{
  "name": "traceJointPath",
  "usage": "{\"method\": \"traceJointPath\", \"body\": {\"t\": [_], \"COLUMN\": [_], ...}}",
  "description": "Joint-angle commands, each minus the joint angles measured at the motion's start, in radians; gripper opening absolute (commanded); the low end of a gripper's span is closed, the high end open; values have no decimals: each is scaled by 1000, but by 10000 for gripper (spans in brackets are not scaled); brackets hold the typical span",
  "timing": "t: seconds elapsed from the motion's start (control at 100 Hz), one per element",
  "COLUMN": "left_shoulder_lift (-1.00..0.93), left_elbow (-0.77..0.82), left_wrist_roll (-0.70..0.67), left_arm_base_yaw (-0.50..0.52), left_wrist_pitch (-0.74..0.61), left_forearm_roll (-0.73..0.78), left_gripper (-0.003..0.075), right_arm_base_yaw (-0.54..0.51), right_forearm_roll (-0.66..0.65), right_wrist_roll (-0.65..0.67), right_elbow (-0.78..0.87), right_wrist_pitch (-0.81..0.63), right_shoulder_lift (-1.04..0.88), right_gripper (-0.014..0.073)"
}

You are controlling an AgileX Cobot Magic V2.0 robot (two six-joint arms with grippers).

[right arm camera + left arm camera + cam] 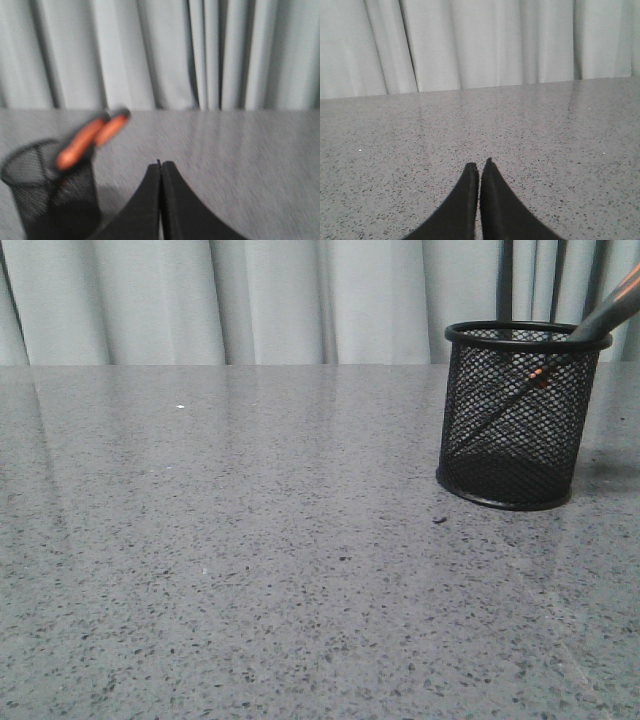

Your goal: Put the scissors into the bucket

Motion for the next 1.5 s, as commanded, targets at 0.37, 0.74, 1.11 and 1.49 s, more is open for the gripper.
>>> {"method": "traceJointPath", "body": {"t": [0.37,0.74,1.11,1.49], "left_shoulder_lift": [-26,-26,-26,-26], "left_elbow": [17,17,17,17], "left_wrist_roll": [1,1,1,-1], "left_arm_base_yaw": [3,3,3,10], "left_wrist_pitch": [-77,-77,-77,-110], "left_forearm_roll": [-11,-11,-11,26], "left_gripper": [-20,-20,-20,-20], "right_arm_base_yaw": [-85,-83,-83,-83], "right_forearm_roll": [-203,-203,-203,-203], "right_wrist_roll": [97,97,97,97], "right_elbow": [200,200,200,200], "right_wrist_pitch": [38,68,71,71], "right_shoulder_lift": [-214,-214,-214,-214], "right_gripper": [-70,-70,-70,-70]}}
